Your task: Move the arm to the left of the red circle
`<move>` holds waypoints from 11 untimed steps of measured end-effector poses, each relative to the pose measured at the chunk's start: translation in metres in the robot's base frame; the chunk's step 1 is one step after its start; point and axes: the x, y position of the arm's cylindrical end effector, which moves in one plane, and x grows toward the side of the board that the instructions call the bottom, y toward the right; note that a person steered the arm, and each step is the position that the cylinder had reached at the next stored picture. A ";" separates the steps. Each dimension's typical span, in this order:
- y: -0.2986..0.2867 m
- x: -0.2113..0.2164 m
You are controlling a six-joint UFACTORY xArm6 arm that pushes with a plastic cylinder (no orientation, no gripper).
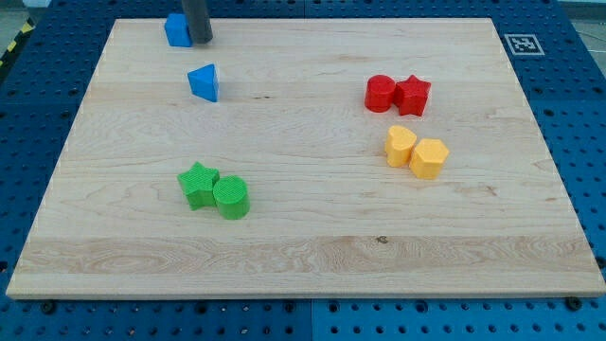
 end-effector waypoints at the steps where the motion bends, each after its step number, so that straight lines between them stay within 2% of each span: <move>1: 0.007 0.000; 4: 0.020 -0.007; 6: 0.096 -0.006; 9: 0.145 0.066; 11: 0.172 0.136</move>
